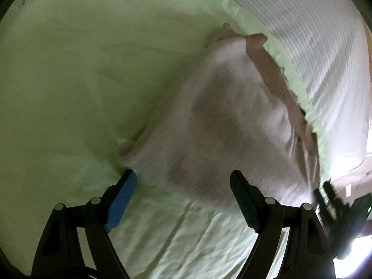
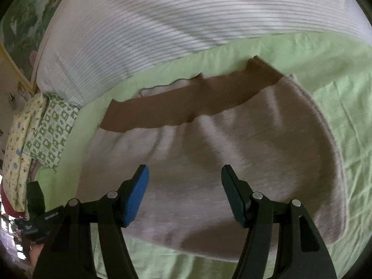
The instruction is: Fold small clothes
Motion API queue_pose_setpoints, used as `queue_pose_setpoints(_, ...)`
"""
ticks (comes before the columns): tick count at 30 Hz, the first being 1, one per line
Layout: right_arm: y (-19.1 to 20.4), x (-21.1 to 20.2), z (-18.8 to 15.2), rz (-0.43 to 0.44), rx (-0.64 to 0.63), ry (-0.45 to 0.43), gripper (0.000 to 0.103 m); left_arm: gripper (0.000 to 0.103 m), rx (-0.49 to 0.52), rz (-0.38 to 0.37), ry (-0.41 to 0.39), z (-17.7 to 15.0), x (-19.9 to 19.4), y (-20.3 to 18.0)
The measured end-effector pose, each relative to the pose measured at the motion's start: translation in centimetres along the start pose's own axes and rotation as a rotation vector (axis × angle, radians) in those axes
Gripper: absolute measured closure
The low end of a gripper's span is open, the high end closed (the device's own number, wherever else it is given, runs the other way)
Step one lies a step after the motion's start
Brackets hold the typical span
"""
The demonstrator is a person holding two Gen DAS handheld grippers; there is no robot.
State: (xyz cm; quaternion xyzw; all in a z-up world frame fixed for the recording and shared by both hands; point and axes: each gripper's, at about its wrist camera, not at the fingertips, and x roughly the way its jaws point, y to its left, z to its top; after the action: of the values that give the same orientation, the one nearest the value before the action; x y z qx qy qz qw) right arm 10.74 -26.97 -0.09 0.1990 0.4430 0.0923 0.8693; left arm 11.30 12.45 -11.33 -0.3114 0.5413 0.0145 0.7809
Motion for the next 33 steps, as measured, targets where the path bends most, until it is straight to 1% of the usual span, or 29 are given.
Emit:
queue_pose_setpoints(2,0.4,0.2,-0.1,0.003,-0.01,0.01,0.037,0.02,-0.021,-0.021,-0.01,0.5,0.4,-0.2)
queue_pose_setpoints(7,0.3,0.4,-0.6,-0.012,-0.034,0.023,0.038,0.022,-0.032,-0.031,-0.044,1.3,0.8,-0.7)
queue_pose_setpoints(8,0.0,0.4,-0.6,-0.015,-0.032,0.024,0.038,0.024,-0.03,-0.031,-0.051,1.3,0.8,-0.7)
queue_pose_setpoints(9,-0.3,0.3,-0.6,-0.022,-0.033,0.025,0.041,0.029,-0.026,-0.026,-0.056,1.4,0.9,-0.7)
queue_pose_setpoints(10,-0.4,0.3,-0.6,-0.026,-0.036,0.029,0.048,0.031,-0.02,-0.017,-0.059,1.4,1.0,-0.8)
queue_pose_setpoints(11,-0.7,0.4,-0.5,-0.032,-0.038,0.037,0.056,0.035,-0.014,-0.01,-0.06,1.5,1.0,-0.8)
queue_pose_setpoints(12,-1.1,0.7,-0.4,-0.04,-0.032,0.055,0.06,0.039,-0.008,-0.001,-0.062,1.6,1.1,-0.8)
queue_pose_setpoints(13,-1.4,0.9,-0.4,-0.042,-0.027,0.062,0.067,0.042,-0.004,0.003,-0.063,1.7,1.1,-0.8)
queue_pose_setpoints(14,-1.6,1.0,-0.4,-0.043,-0.023,0.066,0.073,0.048,0.003,0.008,-0.066,1.8,1.1,-0.9)
queue_pose_setpoints(15,-1.8,1.2,-0.3,-0.048,-0.022,0.071,0.076,0.056,0.011,0.008,-0.068,1.9,1.1,-0.9)
queue_pose_setpoints(16,-2.0,1.3,-0.3,-0.051,-0.021,0.073,0.078,0.06,0.019,0.007,-0.068,2.0,1.1,-1.0)
queue_pose_setpoints(18,-2.3,1.8,-0.4,-0.062,-0.021,0.087,0.082,0.081,0.028,-0.005,-0.066,2.1,1.0,-1.0)
queue_pose_setpoints(20,-2.6,2.4,-0.6,-0.077,-0.016,0.107,0.088,0.086,0.055,-0.008,-0.081,2.3,0.6,-1.6)
queue_pose_setpoints(23,-3.3,3.2,-0.9,-0.085,0.009,0.131,0.092,0.09,0.125,-0.008,-0.113,2.0,-0.5,-3.1)
queue_pose_setpoints(26,-3.8,3.1,-1.0,-0.075,0.038,0.127,0.094,0.091,0.209,-0.041,-0.148,1.8,-2.3,-5.5)
queue_pose_setpoints(29,-4.0,3.0,-1.0,-0.064,0.056,0.123,0.094,0.093,0.298,-0.096,-0.163,1.5,-3.9,-8.9)
queue_pose_setpoints(32,-4.7,2.5,-0.9,-0.03,0.114,0.104,0.094,0.093,0.393,-0.148,-0.183,0.9,-5.2,-13.2)
queue_pose_setpoints(33,-4.9,2.0,-0.8,-0.015,0.139,0.089,0.094,0.093,0.433,-0.178,-0.186,0.5,-5.5,-15.0)
